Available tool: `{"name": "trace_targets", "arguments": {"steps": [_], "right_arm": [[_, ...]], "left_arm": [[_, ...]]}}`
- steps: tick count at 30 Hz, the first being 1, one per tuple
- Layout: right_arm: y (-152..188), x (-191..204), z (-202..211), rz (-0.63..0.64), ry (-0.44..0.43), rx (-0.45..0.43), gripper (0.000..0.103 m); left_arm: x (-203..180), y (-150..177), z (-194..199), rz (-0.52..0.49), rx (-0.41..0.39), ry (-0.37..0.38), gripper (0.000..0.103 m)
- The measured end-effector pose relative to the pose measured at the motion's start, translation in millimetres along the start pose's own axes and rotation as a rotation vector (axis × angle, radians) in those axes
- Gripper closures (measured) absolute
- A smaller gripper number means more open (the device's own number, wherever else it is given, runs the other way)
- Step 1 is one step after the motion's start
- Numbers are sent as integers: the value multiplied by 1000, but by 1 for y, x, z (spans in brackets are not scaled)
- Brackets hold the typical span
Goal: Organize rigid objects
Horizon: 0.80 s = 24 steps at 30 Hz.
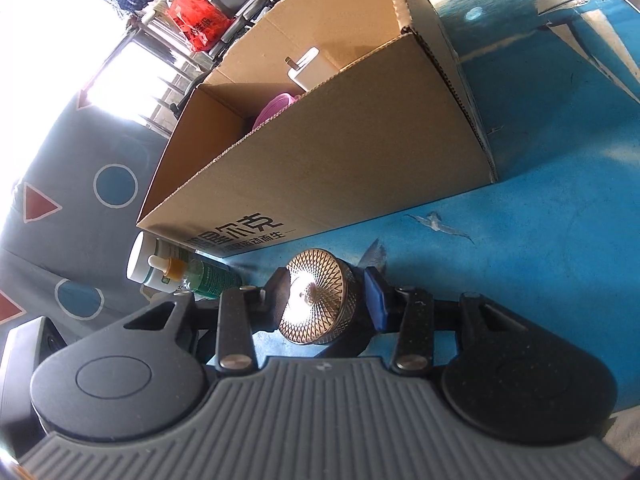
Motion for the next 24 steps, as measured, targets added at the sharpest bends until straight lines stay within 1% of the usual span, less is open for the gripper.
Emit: {"name": "trace_targets", "arguments": {"steps": [5, 12, 24], "right_arm": [[1, -5, -2, -10, 9, -7, 63], [-1, -8, -3, -20, -4, -15, 63], [-2, -10, -5, -23, -10, -19, 59]], "left_arm": [[0, -1, 0, 11, 1, 3, 46], [1, 0, -3, 20, -1, 0, 46], [1, 1, -2, 39, -2, 0, 46]]}}
Point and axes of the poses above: each gripper's, at about its wrist camera, not at the fingertips, and z roughly against the way its jaws point, x to its left, y to its underside, the point moved 6 cm from there along -z, roughly the way its jaws point, and after that the axes turned 7 degrees about x, right-handed, at the moved point
